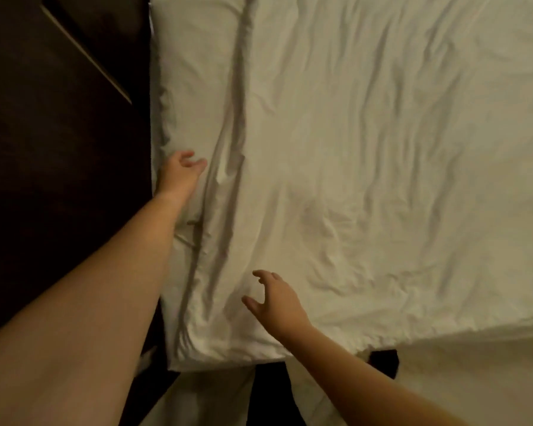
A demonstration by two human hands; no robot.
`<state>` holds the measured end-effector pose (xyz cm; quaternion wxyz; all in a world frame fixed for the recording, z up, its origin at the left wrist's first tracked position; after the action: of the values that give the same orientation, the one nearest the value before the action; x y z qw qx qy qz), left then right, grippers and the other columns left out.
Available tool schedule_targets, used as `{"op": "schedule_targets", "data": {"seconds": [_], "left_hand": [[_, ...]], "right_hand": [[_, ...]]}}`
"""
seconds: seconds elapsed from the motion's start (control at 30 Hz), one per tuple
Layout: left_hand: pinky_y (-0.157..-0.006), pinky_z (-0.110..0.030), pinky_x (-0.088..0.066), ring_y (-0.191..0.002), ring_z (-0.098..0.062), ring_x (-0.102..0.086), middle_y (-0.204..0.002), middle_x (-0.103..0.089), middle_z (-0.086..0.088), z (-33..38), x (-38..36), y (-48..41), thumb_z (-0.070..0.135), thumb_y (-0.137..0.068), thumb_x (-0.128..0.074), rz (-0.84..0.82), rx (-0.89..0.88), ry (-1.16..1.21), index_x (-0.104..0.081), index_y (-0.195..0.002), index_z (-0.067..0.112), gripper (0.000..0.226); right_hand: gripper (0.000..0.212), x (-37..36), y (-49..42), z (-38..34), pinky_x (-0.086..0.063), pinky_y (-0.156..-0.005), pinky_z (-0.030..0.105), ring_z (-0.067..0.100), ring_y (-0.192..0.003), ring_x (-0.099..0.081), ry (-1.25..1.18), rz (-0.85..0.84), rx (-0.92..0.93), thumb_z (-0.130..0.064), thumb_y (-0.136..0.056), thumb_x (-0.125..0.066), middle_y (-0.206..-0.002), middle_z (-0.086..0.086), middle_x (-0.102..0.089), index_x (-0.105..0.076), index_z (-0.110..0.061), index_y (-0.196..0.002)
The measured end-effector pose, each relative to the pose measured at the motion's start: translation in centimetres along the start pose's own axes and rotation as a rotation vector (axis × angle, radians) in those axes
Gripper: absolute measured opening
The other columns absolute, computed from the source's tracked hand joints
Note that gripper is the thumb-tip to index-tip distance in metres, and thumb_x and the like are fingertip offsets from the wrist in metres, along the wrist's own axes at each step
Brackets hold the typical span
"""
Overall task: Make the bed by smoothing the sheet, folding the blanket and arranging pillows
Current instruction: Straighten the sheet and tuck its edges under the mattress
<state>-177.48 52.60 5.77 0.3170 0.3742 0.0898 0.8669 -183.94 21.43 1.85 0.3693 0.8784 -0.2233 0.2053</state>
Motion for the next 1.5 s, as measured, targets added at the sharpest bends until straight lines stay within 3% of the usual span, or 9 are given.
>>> {"op": "schedule_targets", "data": {"seconds": [0.17, 0.33, 0.47, 0.9, 1.0, 1.13, 1.27, 1.4, 1.5], "left_hand": [[-0.077, -0.03, -0.051, -0.082, -0.017, -0.06, -0.099, -0.066, -0.001, 4.6, -1.9, -8.7, 0.041, -0.083, -0.077, -0.163, -0.113, 0.04, -0.063, -0.127, 0.015, 0.053], [-0.095, -0.039, -0.059, -0.094, -0.015, -0.071, -0.113, -0.072, -0.002, 7.2, -4.6, -13.0, 0.07, -0.055, -0.077, -0.236, -0.145, 0.078, -0.065, -0.122, 0.022, 0.083], [-0.097, -0.023, -0.053, -0.104, -0.01, -0.068, -0.118, -0.069, 0.001, 8.9, -6.8, -12.8, 0.056, -0.071, -0.085, -0.272, -0.216, 0.046, -0.062, -0.13, 0.01, 0.079], [-0.081, -0.026, -0.057, -0.083, -0.016, -0.07, -0.088, -0.073, 0.002, 7.3, -7.4, -15.3, 0.047, -0.067, -0.09, -0.189, -0.246, -0.039, -0.066, -0.082, 0.023, 0.037], [-0.072, -0.017, -0.05, -0.069, -0.007, -0.062, -0.078, -0.065, 0.009, 6.5, -7.6, -15.3, 0.041, -0.073, -0.089, -0.193, -0.264, -0.014, -0.063, -0.087, 0.021, 0.035], [-0.074, -0.02, -0.051, -0.071, -0.01, -0.061, -0.076, -0.062, 0.01, 4.9, -7.9, -15.7, 0.038, -0.075, -0.088, -0.185, -0.274, 0.035, -0.065, -0.092, 0.019, 0.035], [-0.075, -0.02, -0.054, -0.069, -0.008, -0.062, -0.077, -0.063, 0.009, 4.1, -8.1, -15.2, 0.031, -0.08, -0.085, -0.206, -0.248, 0.108, -0.066, -0.094, 0.02, 0.027], [-0.069, -0.014, -0.054, -0.066, -0.003, -0.062, -0.078, -0.066, 0.008, 4.5, -8.2, -14.2, 0.022, -0.086, -0.081, -0.244, -0.172, 0.192, -0.07, -0.103, 0.012, 0.023], [-0.087, -0.033, -0.06, -0.085, -0.017, -0.072, -0.093, -0.075, -0.003, 4.6, -8.2, -14.1, 0.021, -0.087, -0.079, -0.277, -0.092, 0.262, -0.073, -0.103, 0.01, 0.02]], "right_hand": [[0.045, -5.3, -3.3, -5.1, -0.052, -0.091, 0.031, 0.011, -0.103, -0.062, -0.16, 0.085, -0.047, -0.048, -0.091, -0.062, -0.117, -0.005, -0.064, -0.053, -0.028, -0.13], [0.059, -7.7, -5.6, -6.8, -0.048, -0.094, 0.031, 0.019, -0.11, -0.057, -0.228, 0.272, -0.202, -0.049, -0.088, -0.065, -0.125, 0.001, -0.057, -0.043, -0.021, -0.135], [0.07, -7.4, -6.1, -6.1, -0.05, -0.092, 0.036, 0.023, -0.113, -0.051, -0.226, 0.482, -0.409, -0.055, -0.077, -0.073, -0.125, 0.0, -0.046, -0.038, -0.022, -0.128], [0.11, -13.7, -9.4, -8.0, -0.035, -0.11, 0.057, 0.043, -0.14, -0.033, 0.262, 0.203, -0.451, -0.075, -0.053, -0.074, -0.151, 0.021, -0.035, -0.041, -0.012, -0.137], [0.087, -16.2, -10.2, -7.3, -0.031, -0.109, 0.064, 0.05, -0.138, -0.033, 0.326, 0.211, -0.468, -0.049, -0.064, -0.084, -0.151, 0.031, -0.035, -0.048, -0.007, -0.132], [0.05, -17.5, -10.3, -6.6, -0.027, -0.111, 0.065, 0.053, -0.141, -0.029, 0.39, 0.244, -0.414, -0.018, -0.09, -0.061, -0.155, 0.034, -0.027, -0.047, -0.006, -0.136], [0.046, -16.1, -8.9, -5.5, -0.044, -0.104, 0.056, 0.047, -0.135, -0.042, 0.376, 0.272, -0.281, -0.011, -0.086, -0.037, -0.15, 0.025, -0.041, -0.053, -0.012, -0.129], [0.043, -13.3, -7.1, -4.6, -0.051, -0.091, 0.038, 0.03, -0.114, -0.049, 0.282, 0.222, -0.192, -0.013, -0.076, -0.053, -0.128, 0.004, -0.048, -0.053, -0.021, -0.118], [0.033, -11.6, -5.7, -4.3, -0.048, -0.079, 0.033, 0.023, -0.099, -0.048, 0.174, 0.199, -0.207, -0.021, -0.07, -0.061, -0.107, -0.004, -0.048, -0.052, -0.026, -0.101]]}}
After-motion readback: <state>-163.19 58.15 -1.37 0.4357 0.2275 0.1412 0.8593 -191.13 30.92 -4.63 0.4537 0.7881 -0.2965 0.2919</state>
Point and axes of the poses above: each hand's wrist, its own y-axis away from the middle knuckle, its own x-axis out of the back of the hand, z = x × y, the point moved 5 cm from there along -y, towards the middle knuckle
